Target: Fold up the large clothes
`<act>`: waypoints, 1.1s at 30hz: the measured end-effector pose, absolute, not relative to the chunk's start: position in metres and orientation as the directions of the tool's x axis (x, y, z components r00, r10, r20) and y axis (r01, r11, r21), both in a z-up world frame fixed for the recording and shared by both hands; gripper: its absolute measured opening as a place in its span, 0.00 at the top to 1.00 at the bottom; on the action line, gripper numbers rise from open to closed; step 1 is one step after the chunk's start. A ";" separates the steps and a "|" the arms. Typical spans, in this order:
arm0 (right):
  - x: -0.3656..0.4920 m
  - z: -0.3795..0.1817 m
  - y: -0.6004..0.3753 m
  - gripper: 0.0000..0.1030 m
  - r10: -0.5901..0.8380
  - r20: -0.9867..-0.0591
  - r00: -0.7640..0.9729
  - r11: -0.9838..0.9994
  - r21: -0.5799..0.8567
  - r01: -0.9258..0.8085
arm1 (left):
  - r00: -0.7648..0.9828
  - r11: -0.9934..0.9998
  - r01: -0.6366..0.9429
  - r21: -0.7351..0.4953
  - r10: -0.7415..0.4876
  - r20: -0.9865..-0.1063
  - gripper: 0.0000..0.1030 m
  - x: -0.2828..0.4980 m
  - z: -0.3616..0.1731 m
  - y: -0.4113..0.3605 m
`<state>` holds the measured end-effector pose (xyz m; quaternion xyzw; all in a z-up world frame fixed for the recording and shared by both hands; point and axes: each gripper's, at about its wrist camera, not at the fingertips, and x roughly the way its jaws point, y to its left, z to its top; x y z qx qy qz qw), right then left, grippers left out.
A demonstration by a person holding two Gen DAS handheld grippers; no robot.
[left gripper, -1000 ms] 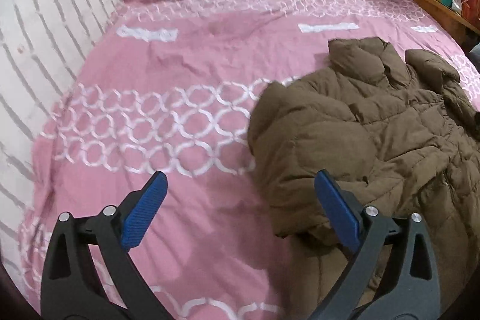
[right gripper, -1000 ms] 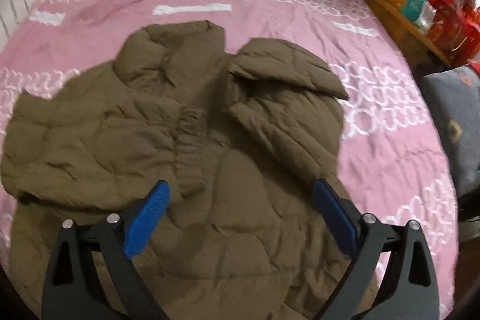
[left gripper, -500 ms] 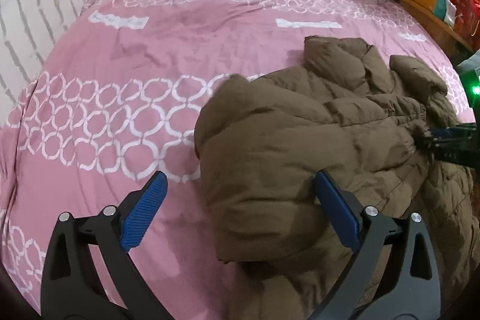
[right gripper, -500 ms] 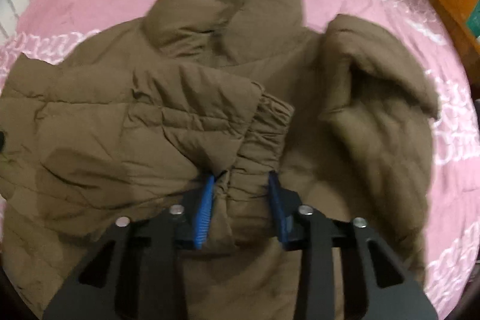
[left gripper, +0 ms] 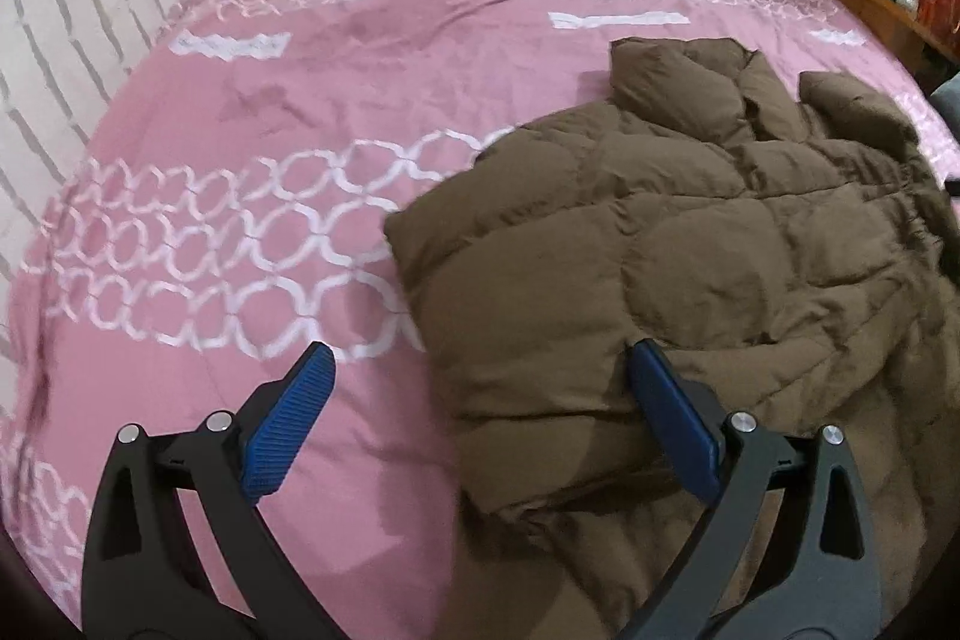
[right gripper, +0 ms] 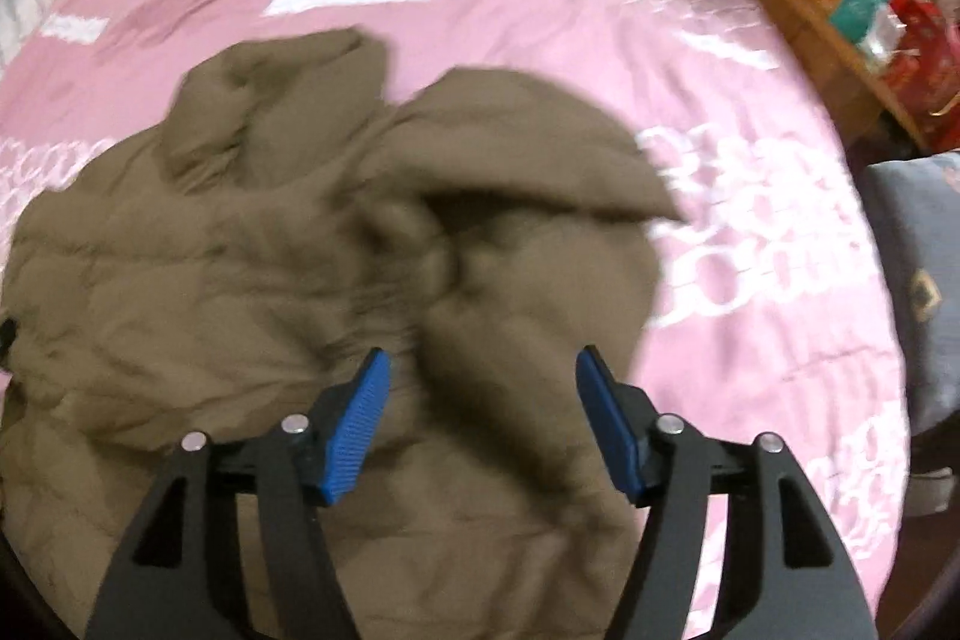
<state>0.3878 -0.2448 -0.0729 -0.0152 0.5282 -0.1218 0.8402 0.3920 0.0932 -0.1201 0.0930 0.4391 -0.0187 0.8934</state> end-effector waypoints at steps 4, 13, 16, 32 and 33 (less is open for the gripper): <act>0.428 -0.098 -0.264 0.37 -0.242 -0.914 0.324 0.964 -0.189 0.187 | 0.603 0.981 0.117 0.152 0.051 -0.796 0.05 0.392 -0.123 0.094; 0.419 -0.123 -0.322 0.92 -0.551 -0.829 0.101 0.834 -0.541 0.109 | 0.631 0.970 0.134 0.204 0.075 -0.772 0.05 0.390 -0.120 0.093; 0.385 -0.120 -0.372 0.70 -0.473 -0.880 0.037 0.860 -0.452 0.238 | 0.613 0.976 0.136 0.172 0.053 -0.788 0.04 0.394 -0.122 0.099; 0.311 -0.067 -0.455 0.31 -0.292 -0.927 0.237 0.872 -0.155 0.465 | 0.648 0.927 0.107 0.358 0.208 -0.733 0.03 0.384 -0.098 0.076; 0.308 -0.064 -0.470 0.29 -0.256 -0.924 0.282 0.868 -0.092 0.488 | 0.644 0.931 0.112 0.346 0.198 -0.739 0.03 0.386 -0.095 0.072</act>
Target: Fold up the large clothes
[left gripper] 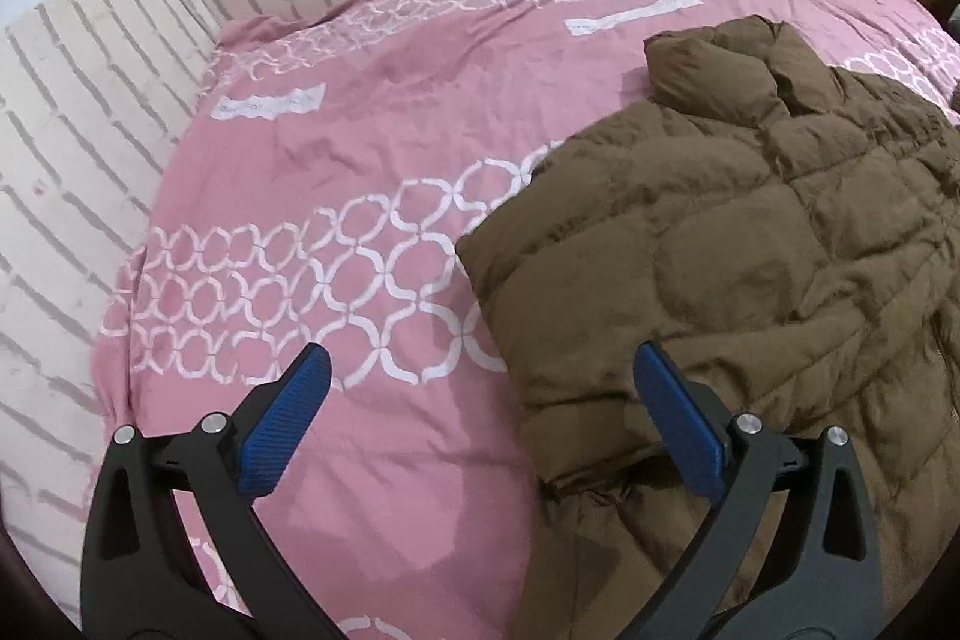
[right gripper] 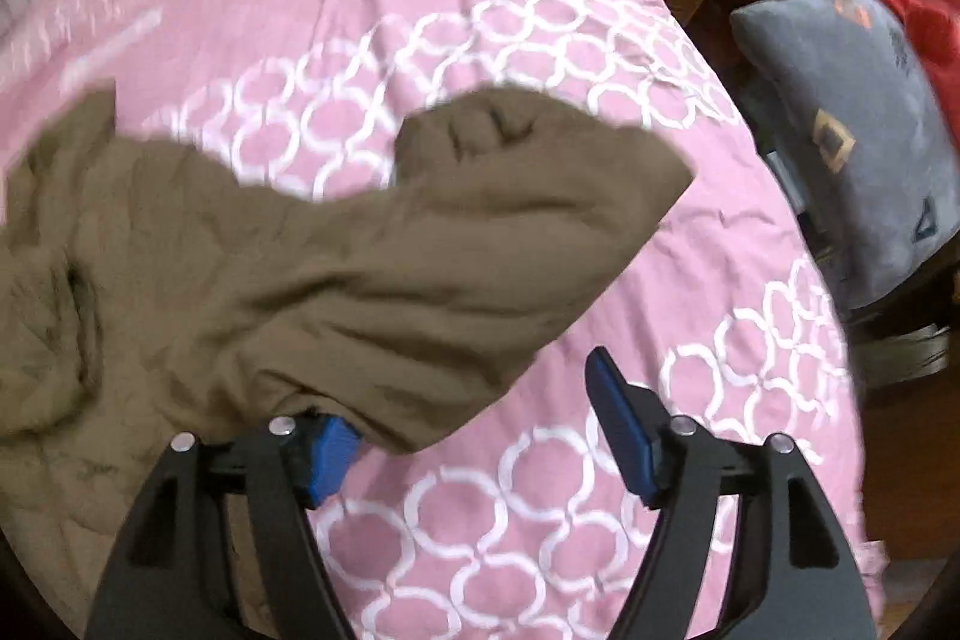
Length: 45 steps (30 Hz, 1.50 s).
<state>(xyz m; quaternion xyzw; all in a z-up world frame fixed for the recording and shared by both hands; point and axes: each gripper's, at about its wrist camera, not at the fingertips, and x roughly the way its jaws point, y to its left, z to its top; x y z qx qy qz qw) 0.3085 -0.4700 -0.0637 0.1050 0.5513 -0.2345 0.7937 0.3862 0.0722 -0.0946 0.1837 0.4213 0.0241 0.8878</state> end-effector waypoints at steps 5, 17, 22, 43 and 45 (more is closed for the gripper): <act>0.306 -0.093 -0.495 0.18 -0.155 -0.917 0.367 0.859 0.058 0.508 | 0.595 0.960 0.208 0.188 0.028 -0.803 0.03 0.413 -0.080 0.042; 0.383 -0.071 -0.433 0.75 -0.034 -0.830 0.557 0.924 0.186 0.334 | 0.561 0.924 0.234 0.303 0.126 -0.818 0.03 0.440 -0.065 0.008; 0.478 -0.106 -0.332 0.73 0.066 -0.901 0.429 0.975 0.150 0.166 | 0.535 0.913 0.222 0.341 0.179 -0.826 0.03 0.453 -0.061 0.016; 0.457 -0.100 -0.367 0.15 0.069 -0.925 0.374 0.972 0.146 0.182 | 0.530 0.894 0.238 0.381 0.209 -0.822 0.03 0.448 -0.081 0.016; 0.460 -0.108 -0.351 0.15 0.071 -0.935 0.349 0.980 0.130 0.149 | 0.540 0.887 0.239 0.394 0.216 -0.814 0.03 0.448 -0.081 0.017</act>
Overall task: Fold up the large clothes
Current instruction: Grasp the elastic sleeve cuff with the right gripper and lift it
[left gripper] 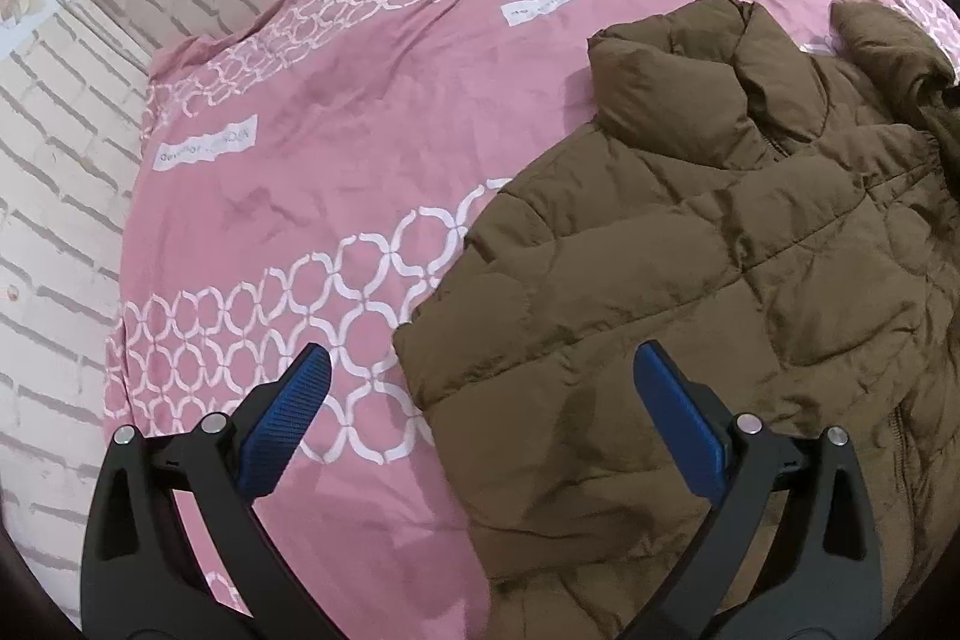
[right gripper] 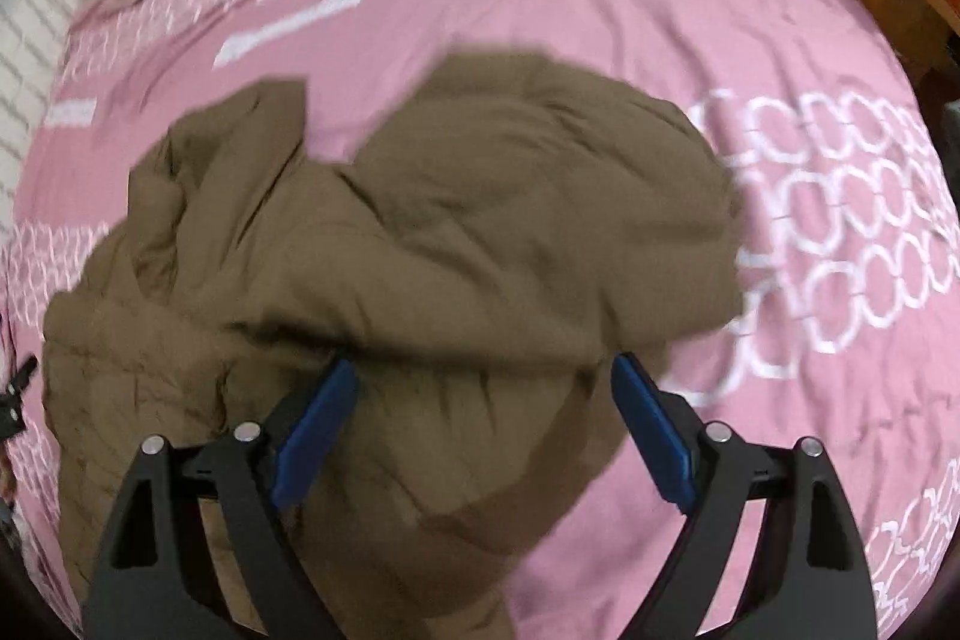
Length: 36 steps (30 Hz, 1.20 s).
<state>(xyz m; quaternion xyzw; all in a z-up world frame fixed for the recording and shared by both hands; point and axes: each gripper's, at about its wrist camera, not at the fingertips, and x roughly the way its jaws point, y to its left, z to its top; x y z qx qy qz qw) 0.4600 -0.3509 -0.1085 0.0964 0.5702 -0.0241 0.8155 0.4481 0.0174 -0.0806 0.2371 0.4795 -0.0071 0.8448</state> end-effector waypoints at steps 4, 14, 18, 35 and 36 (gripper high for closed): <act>0.442 -0.090 -0.359 0.15 0.004 -0.917 0.399 0.988 0.066 0.142 | 0.557 0.887 0.225 0.404 0.223 -0.800 0.03 0.454 -0.075 0.028; 0.475 -0.150 -0.440 0.29 0.006 -0.924 0.383 0.882 0.185 0.433 | 0.507 0.928 0.136 0.348 0.237 -0.829 0.03 0.444 -0.053 0.066; 0.449 -0.124 -0.451 0.89 -0.045 -0.878 0.477 0.887 0.184 0.424 | 0.512 0.902 0.152 0.403 0.277 -0.813 0.03 0.438 -0.050 0.068; 0.179 -0.066 -0.645 0.33 -0.455 -0.835 0.308 0.634 -0.060 0.771 | 0.542 0.873 0.228 0.430 0.253 -0.801 0.03 0.437 -0.062 -0.024; 0.166 -0.070 -0.654 0.33 -0.439 -0.840 0.318 0.605 -0.015 0.796 | 0.545 0.872 0.231 0.432 0.252 -0.799 0.03 0.437 -0.061 -0.028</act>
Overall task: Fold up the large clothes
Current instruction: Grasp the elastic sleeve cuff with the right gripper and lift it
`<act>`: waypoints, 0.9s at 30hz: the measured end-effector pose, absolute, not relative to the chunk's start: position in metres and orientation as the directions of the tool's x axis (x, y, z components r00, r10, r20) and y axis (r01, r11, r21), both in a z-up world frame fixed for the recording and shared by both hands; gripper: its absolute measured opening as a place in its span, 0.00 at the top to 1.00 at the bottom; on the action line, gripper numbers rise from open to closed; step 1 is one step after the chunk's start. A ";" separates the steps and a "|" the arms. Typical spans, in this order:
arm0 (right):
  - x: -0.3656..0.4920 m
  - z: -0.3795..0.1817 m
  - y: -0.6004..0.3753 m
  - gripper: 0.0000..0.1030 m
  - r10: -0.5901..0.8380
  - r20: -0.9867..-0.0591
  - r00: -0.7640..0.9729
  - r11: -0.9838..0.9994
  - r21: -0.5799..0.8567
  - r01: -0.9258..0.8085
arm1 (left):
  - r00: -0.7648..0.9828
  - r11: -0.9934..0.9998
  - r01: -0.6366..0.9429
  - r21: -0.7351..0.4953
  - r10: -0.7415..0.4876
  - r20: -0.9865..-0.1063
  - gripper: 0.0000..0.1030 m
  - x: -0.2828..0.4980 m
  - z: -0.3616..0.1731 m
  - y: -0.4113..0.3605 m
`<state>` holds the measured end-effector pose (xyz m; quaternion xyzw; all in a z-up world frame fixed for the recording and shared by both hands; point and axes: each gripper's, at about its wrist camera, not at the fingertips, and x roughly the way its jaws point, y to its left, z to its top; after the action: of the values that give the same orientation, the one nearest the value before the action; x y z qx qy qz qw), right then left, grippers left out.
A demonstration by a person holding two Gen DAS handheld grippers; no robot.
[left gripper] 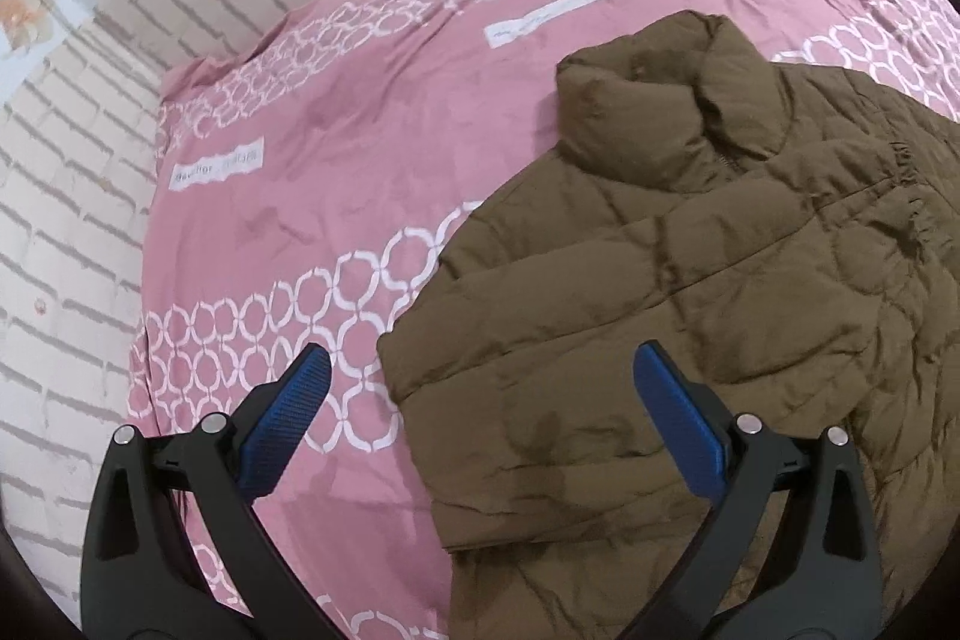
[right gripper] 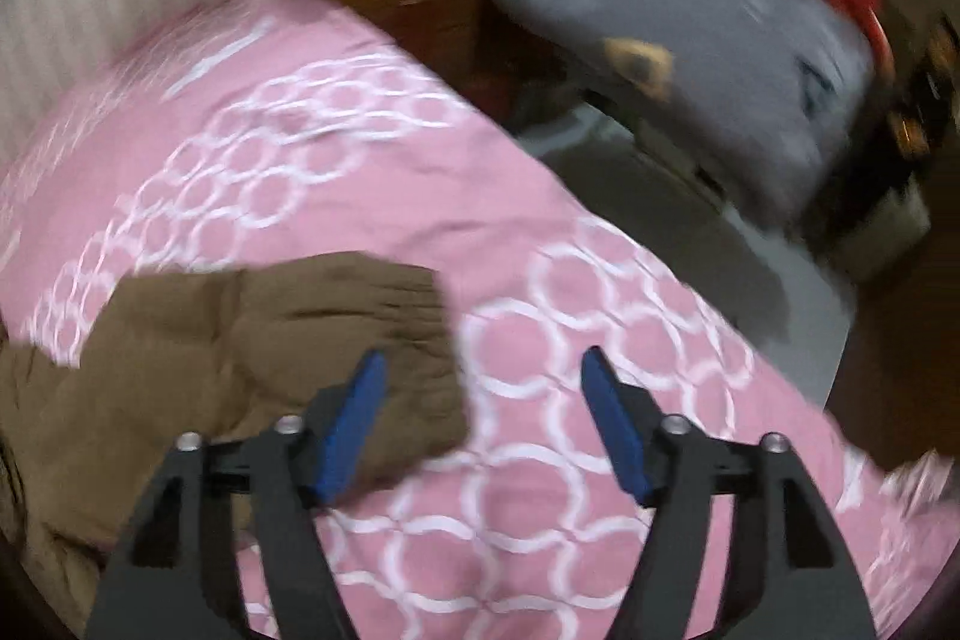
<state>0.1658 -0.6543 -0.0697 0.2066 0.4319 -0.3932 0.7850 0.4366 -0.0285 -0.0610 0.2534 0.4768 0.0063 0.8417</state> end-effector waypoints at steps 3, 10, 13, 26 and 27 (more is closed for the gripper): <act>0.160 -0.093 -0.656 0.29 -0.349 -0.868 0.354 0.582 0.095 0.807 | 0.546 0.877 0.233 0.420 0.239 -0.803 0.03 0.436 -0.055 -0.041; 0.177 -0.146 -0.634 0.25 -0.174 -0.875 0.452 0.524 0.306 0.795 | 0.543 0.882 0.237 0.406 0.227 -0.809 0.03 0.432 -0.043 -0.056; 0.196 -0.169 -0.622 0.24 -0.162 -0.894 0.417 0.503 0.289 0.815 | 0.541 0.873 0.244 0.423 0.239 -0.806 0.03 0.431 -0.047 -0.056; 0.267 -0.093 -0.553 0.84 -0.216 -0.859 0.464 0.809 0.108 0.577 | 0.517 0.885 0.237 0.402 0.235 -0.823 0.03 0.432 -0.064 -0.031; 0.268 -0.080 -0.547 0.84 -0.211 -0.845 0.491 0.821 0.120 0.559 | 0.521 0.886 0.237 0.398 0.230 -0.822 0.03 0.430 -0.064 -0.029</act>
<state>0.2681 -0.5469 -0.0805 0.1933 0.4498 -0.2287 0.8415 0.4304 -0.0288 -0.0642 0.2386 0.4894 -0.0022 0.8387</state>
